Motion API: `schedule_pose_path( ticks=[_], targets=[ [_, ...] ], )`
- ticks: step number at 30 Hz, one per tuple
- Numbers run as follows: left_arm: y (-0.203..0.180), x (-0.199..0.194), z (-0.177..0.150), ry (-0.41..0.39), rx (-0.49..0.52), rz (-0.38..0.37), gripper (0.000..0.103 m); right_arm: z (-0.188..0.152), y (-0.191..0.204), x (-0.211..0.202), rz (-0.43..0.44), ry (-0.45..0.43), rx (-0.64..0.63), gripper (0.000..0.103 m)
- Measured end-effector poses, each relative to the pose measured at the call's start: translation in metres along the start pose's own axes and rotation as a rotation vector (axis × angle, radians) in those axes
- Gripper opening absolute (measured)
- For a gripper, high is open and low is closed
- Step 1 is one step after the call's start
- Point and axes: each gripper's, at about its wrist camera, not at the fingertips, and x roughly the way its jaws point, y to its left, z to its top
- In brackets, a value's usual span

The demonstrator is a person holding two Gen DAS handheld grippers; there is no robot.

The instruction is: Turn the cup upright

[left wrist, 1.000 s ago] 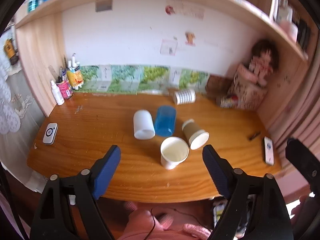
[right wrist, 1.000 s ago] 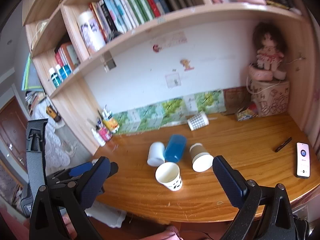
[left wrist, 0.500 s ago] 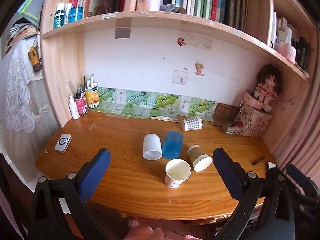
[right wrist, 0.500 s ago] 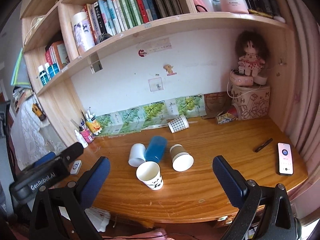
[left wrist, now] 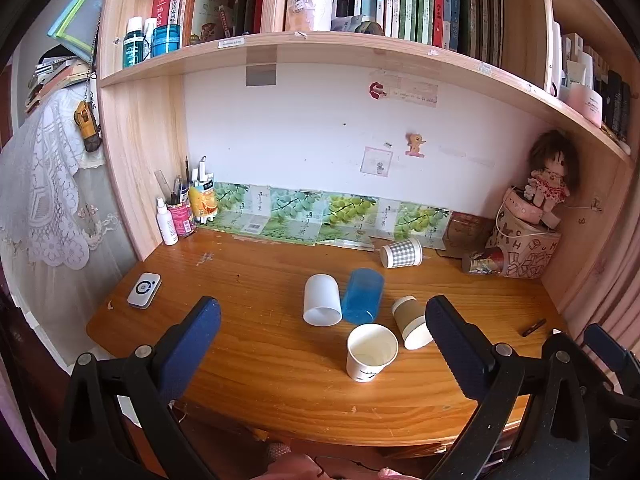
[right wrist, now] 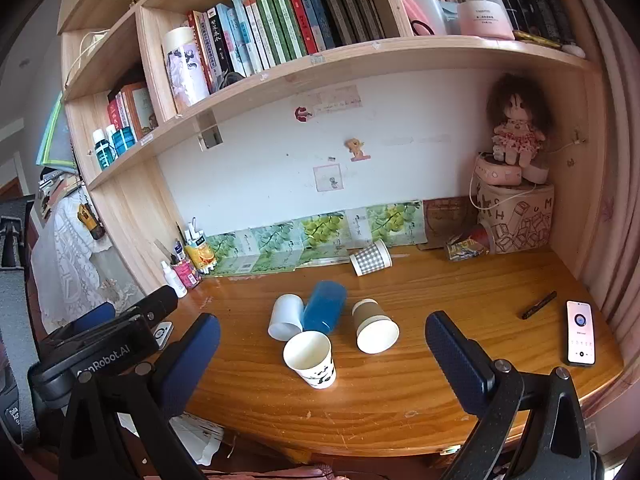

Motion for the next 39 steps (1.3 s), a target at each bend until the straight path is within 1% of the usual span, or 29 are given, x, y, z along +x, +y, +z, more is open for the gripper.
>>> schedule_pose_path(
  ticks=[2,12,21,39],
  targets=[
    [-0.001,0.001,0.0,0.004,0.005,-0.01,0.102,0.0,0.0,0.0,0.004,-0.002,-0.001,0.103],
    [-0.003,-0.002,0.0,0.001,0.025,-0.012,0.102,0.001,0.003,-0.002,0.013,-0.02,-0.009,0.103],
    [-0.005,-0.004,-0.002,-0.016,0.055,-0.022,0.102,0.001,0.005,-0.003,0.021,-0.02,-0.014,0.103],
    [-0.007,-0.004,-0.002,-0.013,0.063,-0.038,0.102,0.001,0.009,0.001,0.026,-0.011,-0.013,0.103]
  ],
)
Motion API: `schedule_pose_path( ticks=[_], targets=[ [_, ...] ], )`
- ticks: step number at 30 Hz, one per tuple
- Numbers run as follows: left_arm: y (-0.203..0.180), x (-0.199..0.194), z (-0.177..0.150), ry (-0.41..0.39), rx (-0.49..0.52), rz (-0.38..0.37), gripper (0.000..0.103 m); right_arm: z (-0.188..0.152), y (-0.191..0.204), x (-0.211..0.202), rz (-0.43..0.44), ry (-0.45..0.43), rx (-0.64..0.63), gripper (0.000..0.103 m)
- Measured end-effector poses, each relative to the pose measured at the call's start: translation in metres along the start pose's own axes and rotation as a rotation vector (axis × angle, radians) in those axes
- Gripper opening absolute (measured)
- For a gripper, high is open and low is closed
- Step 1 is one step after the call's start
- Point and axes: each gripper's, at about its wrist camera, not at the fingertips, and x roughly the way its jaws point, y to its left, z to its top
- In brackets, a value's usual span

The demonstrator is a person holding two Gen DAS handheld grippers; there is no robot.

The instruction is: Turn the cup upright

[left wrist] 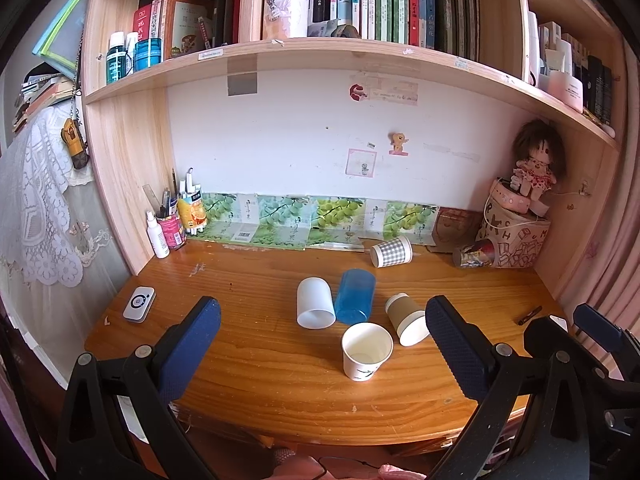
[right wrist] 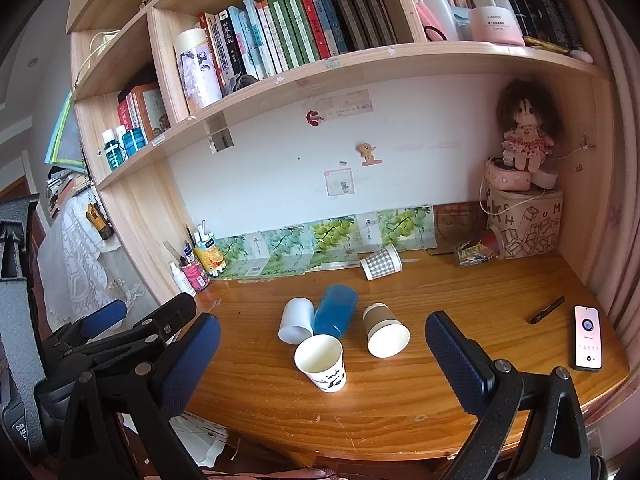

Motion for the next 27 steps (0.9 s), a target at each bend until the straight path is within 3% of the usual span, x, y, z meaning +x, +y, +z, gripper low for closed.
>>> schedule_pose_path(
  ticks=[27],
  targets=[
    [-0.003,0.012,0.003,0.026,0.012,-0.007,0.102,-0.004,-0.003,0.008,-0.008,0.019,0.034,0.103]
  ],
)
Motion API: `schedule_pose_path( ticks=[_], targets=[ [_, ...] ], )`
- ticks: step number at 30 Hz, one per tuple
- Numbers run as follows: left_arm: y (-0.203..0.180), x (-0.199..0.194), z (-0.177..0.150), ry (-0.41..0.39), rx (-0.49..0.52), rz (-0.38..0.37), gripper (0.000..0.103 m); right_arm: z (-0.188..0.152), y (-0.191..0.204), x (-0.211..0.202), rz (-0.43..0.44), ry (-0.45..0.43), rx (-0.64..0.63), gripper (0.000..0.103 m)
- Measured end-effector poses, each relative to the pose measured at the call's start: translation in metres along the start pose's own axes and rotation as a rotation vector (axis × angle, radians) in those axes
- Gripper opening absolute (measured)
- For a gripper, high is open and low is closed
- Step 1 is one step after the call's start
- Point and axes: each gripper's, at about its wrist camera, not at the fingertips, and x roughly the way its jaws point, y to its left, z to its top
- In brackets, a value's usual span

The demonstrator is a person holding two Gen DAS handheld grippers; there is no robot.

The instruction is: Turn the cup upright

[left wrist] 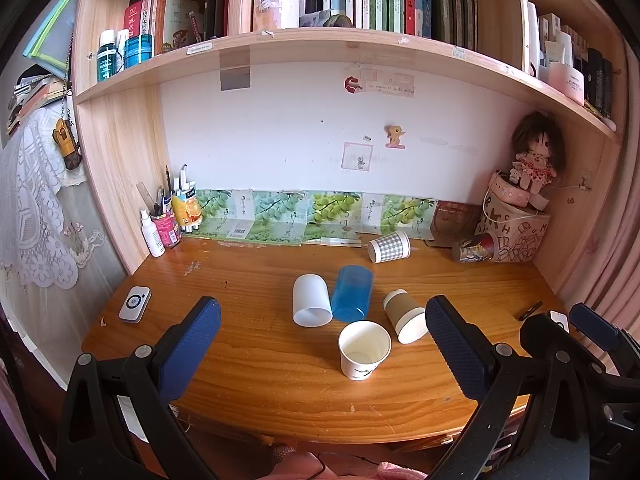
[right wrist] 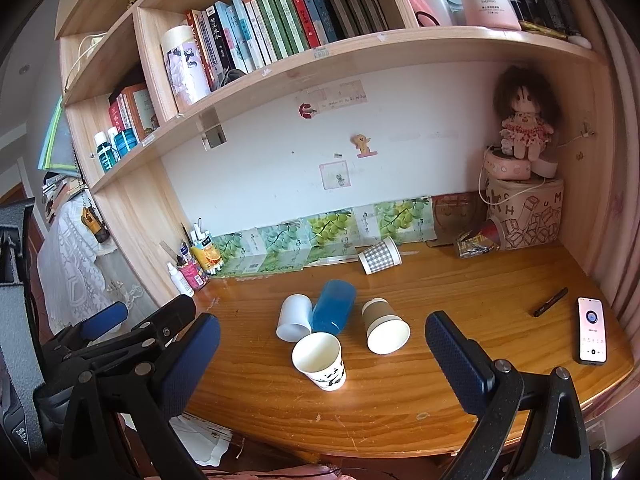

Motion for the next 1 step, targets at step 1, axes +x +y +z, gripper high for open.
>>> schedule_pose_path(
  ticks=[1],
  targets=[
    [0.0007,0.0012,-0.0003,0.005,0.001,0.001,0.102,-0.0008,-0.0001,0.0009,0.0,0.004,0.003,0.103]
  ],
)
